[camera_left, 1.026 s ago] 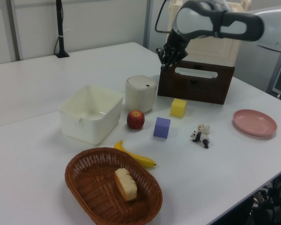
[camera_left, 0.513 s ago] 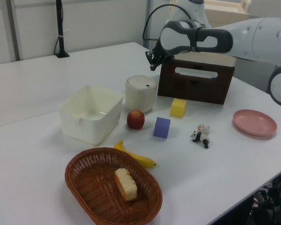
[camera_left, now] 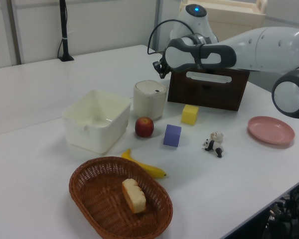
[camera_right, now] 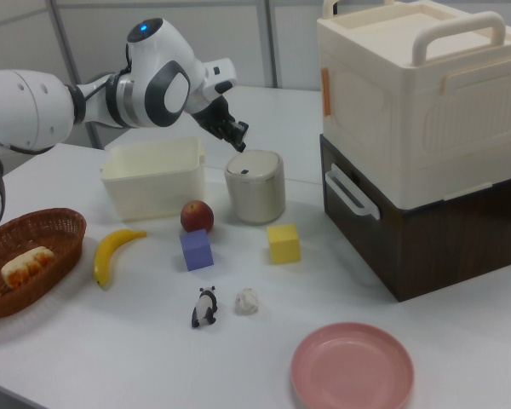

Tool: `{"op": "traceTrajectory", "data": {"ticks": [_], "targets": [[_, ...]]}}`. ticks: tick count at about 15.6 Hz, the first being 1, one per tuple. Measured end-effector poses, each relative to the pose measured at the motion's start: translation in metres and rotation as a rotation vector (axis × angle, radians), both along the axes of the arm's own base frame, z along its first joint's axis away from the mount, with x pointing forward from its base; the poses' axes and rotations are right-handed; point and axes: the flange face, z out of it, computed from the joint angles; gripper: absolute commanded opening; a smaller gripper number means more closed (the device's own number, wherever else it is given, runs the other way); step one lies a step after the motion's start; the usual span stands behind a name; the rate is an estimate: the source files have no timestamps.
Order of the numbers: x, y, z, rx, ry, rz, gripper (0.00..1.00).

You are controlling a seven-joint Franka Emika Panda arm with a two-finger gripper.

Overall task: Open the trash can
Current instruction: 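Move the gripper over the cream trash can and lower toward its lid, then close the gripper on the lid's front tab of the cream trash can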

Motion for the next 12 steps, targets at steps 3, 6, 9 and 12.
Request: {"op": "traceTrajectory", "data": {"ticks": [3, 6, 9, 12], "targets": [[0.004, 0.006, -0.012, -0.029, 0.016, 0.018, 0.04], [0.005, 0.008, -0.017, -0.051, 0.021, 0.028, 0.04], [0.006, 0.008, -0.025, -0.063, 0.032, 0.032, 0.04], [0.008, 0.008, -0.037, -0.097, 0.049, 0.044, 0.04]]}}
